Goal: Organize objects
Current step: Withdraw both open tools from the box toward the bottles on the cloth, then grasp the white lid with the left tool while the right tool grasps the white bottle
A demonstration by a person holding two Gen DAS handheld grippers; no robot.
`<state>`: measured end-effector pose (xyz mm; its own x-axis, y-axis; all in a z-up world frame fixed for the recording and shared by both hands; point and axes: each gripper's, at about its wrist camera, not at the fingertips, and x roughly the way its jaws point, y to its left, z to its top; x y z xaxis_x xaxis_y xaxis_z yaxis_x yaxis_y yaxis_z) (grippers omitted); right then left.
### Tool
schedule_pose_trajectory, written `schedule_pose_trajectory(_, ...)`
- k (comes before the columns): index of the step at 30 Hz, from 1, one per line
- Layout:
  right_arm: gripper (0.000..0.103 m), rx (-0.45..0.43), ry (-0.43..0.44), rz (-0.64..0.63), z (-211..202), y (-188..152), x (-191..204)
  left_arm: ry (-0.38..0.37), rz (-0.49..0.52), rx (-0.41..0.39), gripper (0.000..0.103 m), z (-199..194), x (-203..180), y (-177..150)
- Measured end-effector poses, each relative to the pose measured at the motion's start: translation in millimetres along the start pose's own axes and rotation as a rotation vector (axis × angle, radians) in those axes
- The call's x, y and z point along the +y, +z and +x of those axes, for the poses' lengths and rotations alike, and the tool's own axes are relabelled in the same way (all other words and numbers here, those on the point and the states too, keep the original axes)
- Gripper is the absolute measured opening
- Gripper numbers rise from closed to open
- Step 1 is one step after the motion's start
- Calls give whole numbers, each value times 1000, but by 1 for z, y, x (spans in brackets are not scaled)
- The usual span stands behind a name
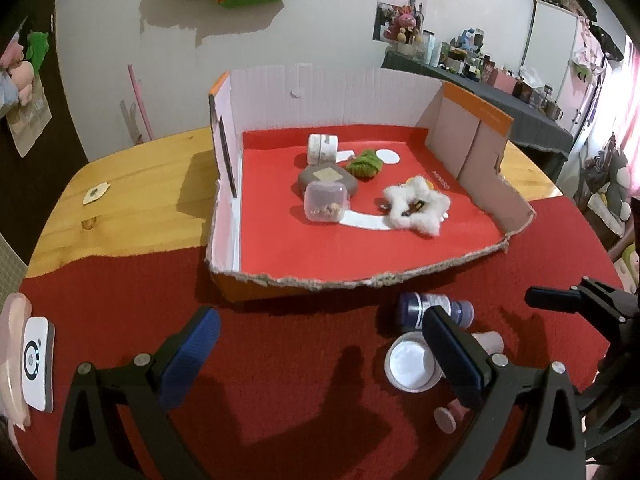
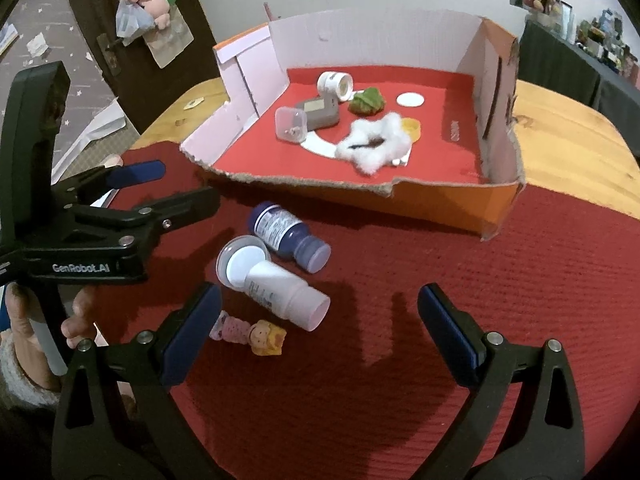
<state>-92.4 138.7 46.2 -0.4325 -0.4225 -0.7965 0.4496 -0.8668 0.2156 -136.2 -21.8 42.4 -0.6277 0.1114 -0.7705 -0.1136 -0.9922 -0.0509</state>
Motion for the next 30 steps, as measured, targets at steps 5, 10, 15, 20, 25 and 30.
schedule_pose_trajectory(5, 100, 14, 1, -4, 10, -2, 3, -2, 13, 13, 103, 0, 1, -8)
schedule_pose_trajectory(10, 100, 21, -13, -11, 15, -2, 2, -3, 35, 26, 103, -1, 1, -16)
schedule_pose_trajectory(15, 100, 31, -33, -17, 21, -4, -2, -9, 58, 37, 103, -1, -2, -22)
schedule_pose_trajectory(20, 100, 20, -68, 12, 16, -3, -18, -43, 77, 42, 103, 0, -7, -25)
schedule_pose_trajectory(25, 100, 23, -82, 34, 14, -2, -30, -59, 111, 48, 103, 3, -15, -28)
schedule_pose_trajectory(30, 100, 30, -37, 30, 17, 2, -24, -74, 140, 66, 103, 8, -20, -33)
